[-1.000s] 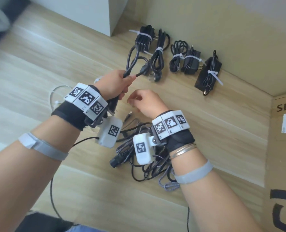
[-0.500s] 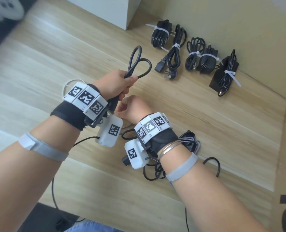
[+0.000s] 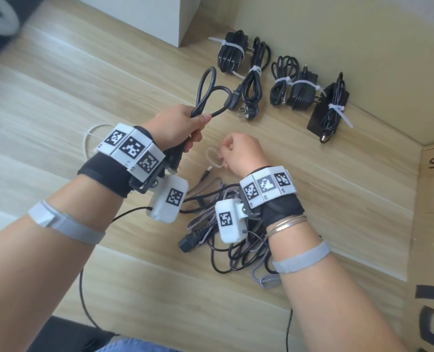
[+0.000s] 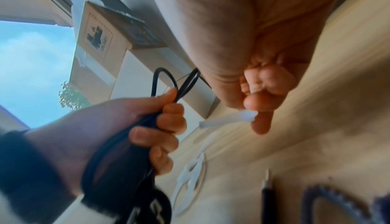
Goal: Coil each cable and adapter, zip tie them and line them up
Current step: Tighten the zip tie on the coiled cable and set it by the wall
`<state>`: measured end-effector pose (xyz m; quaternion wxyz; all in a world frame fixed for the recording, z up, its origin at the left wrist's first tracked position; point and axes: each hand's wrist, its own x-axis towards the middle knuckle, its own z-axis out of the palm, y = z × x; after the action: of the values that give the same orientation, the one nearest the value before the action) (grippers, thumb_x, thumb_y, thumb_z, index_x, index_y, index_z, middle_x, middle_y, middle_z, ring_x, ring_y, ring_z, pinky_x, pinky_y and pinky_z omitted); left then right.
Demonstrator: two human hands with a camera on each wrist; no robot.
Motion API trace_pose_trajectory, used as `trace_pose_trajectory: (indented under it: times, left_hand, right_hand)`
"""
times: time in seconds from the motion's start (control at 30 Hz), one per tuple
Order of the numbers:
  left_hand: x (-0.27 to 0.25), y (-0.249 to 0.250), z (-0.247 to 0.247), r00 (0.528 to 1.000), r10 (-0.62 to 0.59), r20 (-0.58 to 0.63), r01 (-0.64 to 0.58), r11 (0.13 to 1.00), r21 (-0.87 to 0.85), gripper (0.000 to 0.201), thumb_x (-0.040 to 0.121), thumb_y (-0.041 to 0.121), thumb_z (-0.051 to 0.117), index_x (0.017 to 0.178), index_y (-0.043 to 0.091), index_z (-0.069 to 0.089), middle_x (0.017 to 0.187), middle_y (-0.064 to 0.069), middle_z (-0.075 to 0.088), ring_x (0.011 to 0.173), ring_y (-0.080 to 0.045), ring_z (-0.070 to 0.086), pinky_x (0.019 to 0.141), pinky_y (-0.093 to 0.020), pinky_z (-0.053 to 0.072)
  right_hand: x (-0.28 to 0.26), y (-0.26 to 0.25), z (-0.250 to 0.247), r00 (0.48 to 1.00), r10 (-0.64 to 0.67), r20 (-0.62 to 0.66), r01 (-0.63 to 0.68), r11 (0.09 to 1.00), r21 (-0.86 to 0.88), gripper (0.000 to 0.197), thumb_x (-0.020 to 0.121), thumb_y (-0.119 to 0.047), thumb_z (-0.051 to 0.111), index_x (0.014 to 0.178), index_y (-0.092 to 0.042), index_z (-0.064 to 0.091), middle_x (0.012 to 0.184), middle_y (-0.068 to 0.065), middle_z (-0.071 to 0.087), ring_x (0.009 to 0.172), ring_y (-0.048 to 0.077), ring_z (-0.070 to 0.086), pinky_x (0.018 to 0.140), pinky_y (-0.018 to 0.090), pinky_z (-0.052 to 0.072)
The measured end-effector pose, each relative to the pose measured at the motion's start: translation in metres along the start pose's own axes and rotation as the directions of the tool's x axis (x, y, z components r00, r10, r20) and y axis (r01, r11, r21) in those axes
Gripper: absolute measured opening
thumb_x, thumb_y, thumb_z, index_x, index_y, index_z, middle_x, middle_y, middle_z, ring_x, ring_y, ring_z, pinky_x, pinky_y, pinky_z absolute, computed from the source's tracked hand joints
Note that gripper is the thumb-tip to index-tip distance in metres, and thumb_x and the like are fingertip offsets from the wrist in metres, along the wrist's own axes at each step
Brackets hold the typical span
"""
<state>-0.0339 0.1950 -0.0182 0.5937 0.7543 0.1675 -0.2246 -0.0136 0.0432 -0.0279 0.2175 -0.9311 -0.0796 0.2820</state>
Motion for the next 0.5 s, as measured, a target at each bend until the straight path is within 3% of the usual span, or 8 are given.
trace_pose_trajectory:
  times: [0.13,0.2,0.27,0.33,0.4,0.5]
  left_hand:
    - [0.003,0.004,0.016,0.999,-0.035,0.020,0.032,0.988,0.151,0.039,0.095,0.042,0.043,0.077,0.010,0.058,0.058,-0.011,0.054,0.048,-0.022,0.050,0.050,-0.025,0.042]
    - [0.004,0.007,0.023,0.997,-0.047,0.057,0.038,0.989,0.140,0.039,0.095,0.041,0.044,0.078,0.009,0.058,0.061,-0.014,0.055,0.045,-0.018,0.051,0.045,-0.022,0.041]
    - [0.007,0.010,0.031,0.993,-0.062,0.097,0.050,0.991,0.126,0.037,0.095,0.041,0.044,0.072,0.012,0.053,0.069,-0.019,0.059,0.046,-0.019,0.051,0.044,-0.020,0.041]
    - [0.008,0.014,0.037,0.986,-0.100,0.131,0.082,0.988,0.132,0.038,0.095,0.041,0.044,0.070,0.013,0.049,0.063,-0.014,0.058,0.046,-0.019,0.050,0.041,-0.018,0.041]
    - [0.008,0.018,0.043,0.982,-0.122,0.145,0.102,0.985,0.138,0.037,0.095,0.040,0.045,0.070,0.013,0.047,0.051,-0.007,0.049,0.037,-0.013,0.049,0.036,-0.015,0.040]
    - [0.010,0.020,0.051,0.986,-0.103,0.134,0.079,0.982,0.171,0.037,0.094,0.039,0.046,0.067,0.013,0.046,0.052,-0.004,0.045,0.033,-0.006,0.047,0.036,-0.014,0.040]
  right_hand:
    - [0.002,0.017,-0.012,0.992,0.045,-0.121,-0.027,0.988,0.150,0.006,0.091,-0.012,0.049,0.091,-0.015,0.055,0.070,-0.002,0.064,0.050,0.007,0.055,0.055,0.018,0.047]
    - [0.000,0.022,-0.016,0.987,0.055,-0.153,-0.024,0.979,0.203,0.006,0.090,-0.010,0.051,0.091,-0.016,0.051,0.070,-0.002,0.064,0.047,0.006,0.056,0.048,0.012,0.044]
    - [-0.001,0.027,-0.017,0.982,0.075,-0.176,-0.032,0.971,0.238,0.009,0.087,-0.009,0.054,0.091,-0.017,0.050,0.071,-0.002,0.065,0.053,0.008,0.060,0.056,0.017,0.046]
    - [-0.001,0.032,-0.016,0.978,0.094,-0.184,-0.039,0.958,0.285,0.009,0.087,-0.010,0.056,0.091,-0.018,0.052,0.072,-0.002,0.067,0.060,0.010,0.065,0.063,0.022,0.048]
    - [-0.002,0.036,-0.018,0.978,0.108,-0.176,-0.039,0.934,0.355,0.008,0.089,-0.010,0.054,0.090,-0.018,0.055,0.074,-0.004,0.068,0.060,0.008,0.066,0.065,0.019,0.051]
    - [-0.005,0.043,-0.021,0.980,0.112,-0.165,-0.039,0.920,0.389,0.012,0.092,-0.008,0.050,0.089,-0.016,0.058,0.070,-0.009,0.064,0.055,0.003,0.063,0.060,0.011,0.048]
